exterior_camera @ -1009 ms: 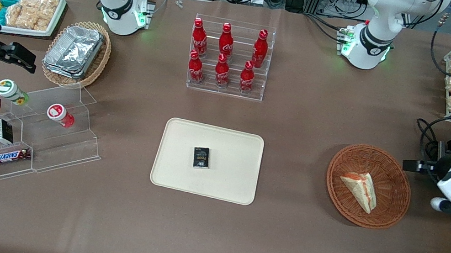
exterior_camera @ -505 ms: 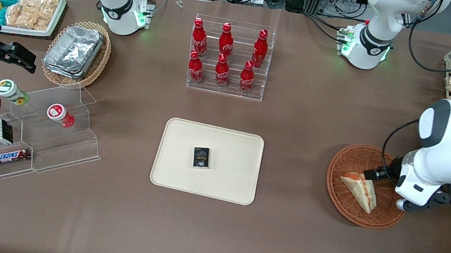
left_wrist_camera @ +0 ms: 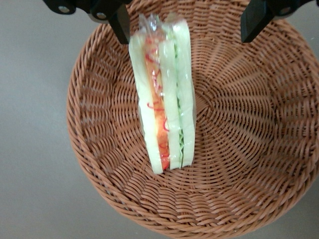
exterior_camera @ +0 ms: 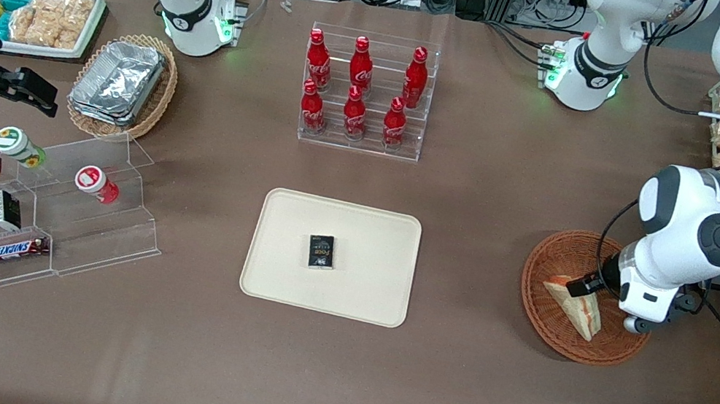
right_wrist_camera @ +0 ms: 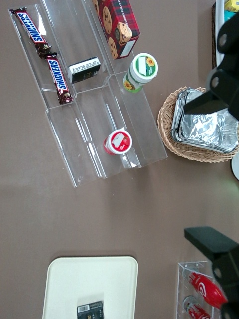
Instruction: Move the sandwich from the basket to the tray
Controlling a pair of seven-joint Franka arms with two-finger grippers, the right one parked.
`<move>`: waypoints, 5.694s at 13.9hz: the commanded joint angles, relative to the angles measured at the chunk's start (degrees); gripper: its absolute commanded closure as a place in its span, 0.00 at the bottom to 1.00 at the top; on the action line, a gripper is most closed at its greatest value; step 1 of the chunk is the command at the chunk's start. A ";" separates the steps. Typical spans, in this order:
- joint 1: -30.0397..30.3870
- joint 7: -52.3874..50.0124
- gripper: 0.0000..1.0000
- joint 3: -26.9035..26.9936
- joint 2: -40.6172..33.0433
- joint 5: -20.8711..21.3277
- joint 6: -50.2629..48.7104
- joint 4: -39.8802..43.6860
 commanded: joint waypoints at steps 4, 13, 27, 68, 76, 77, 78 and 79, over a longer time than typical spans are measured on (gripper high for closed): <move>0.26 -4.62 0.01 -0.04 1.47 0.05 4.16 -0.40; 1.49 -4.71 0.34 0.05 5.77 -0.21 9.88 -0.13; 0.88 5.81 0.91 -2.05 -5.22 -1.09 -35.94 19.95; -18.64 -0.49 0.01 -15.95 24.16 9.19 -11.62 33.00; -6.26 5.12 0.01 -14.80 6.84 9.28 -31.77 33.53; -4.94 7.05 0.01 -14.63 4.30 9.89 -34.74 33.18; -3.27 9.59 0.01 -14.71 1.93 10.85 -37.99 32.04; -0.73 12.32 0.01 -14.98 0.77 10.77 -39.07 31.86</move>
